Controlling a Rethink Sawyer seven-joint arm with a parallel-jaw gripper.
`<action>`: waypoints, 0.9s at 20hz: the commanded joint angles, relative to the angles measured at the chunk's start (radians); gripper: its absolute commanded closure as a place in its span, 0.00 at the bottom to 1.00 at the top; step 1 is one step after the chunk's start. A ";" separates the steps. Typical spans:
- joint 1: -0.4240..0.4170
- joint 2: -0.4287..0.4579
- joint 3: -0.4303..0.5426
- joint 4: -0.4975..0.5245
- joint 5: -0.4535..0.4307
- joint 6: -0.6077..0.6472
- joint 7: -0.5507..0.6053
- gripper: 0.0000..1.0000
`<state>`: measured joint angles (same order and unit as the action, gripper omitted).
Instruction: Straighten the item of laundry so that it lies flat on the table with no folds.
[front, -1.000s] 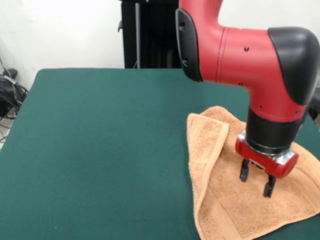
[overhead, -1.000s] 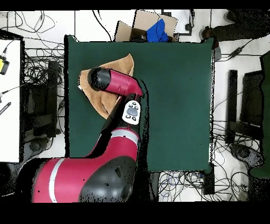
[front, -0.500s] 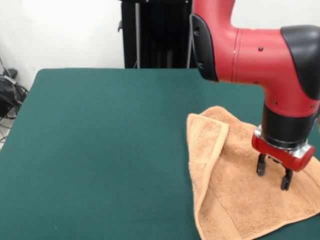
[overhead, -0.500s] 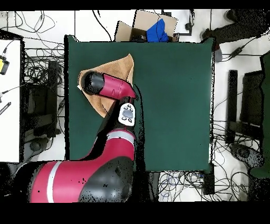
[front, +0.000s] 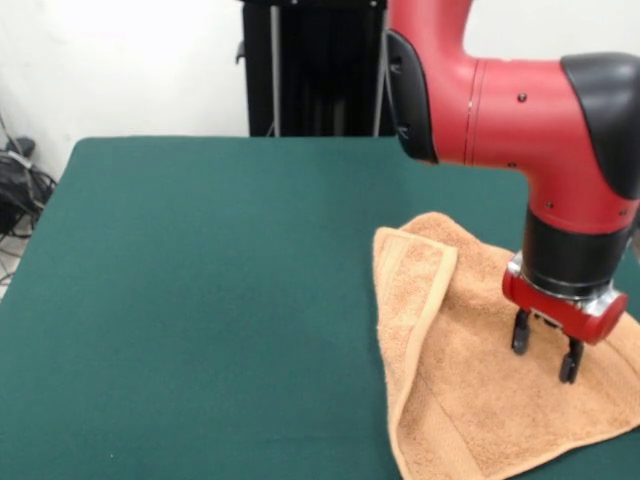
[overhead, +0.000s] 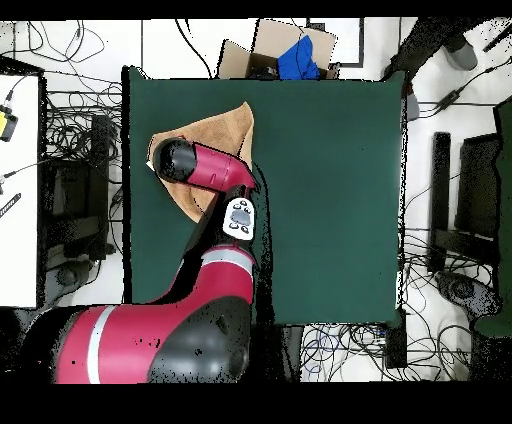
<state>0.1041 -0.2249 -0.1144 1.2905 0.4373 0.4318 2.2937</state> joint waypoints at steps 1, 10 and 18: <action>-0.019 0.019 0.107 0.158 0.022 -0.084 0.176 0.00; 0.001 -0.024 0.028 0.206 0.006 -0.061 0.193 0.00; -0.028 -0.060 0.017 0.272 -0.019 -0.087 0.159 0.00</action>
<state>0.1011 -0.2887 -0.1117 1.4107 0.4375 0.3753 2.2937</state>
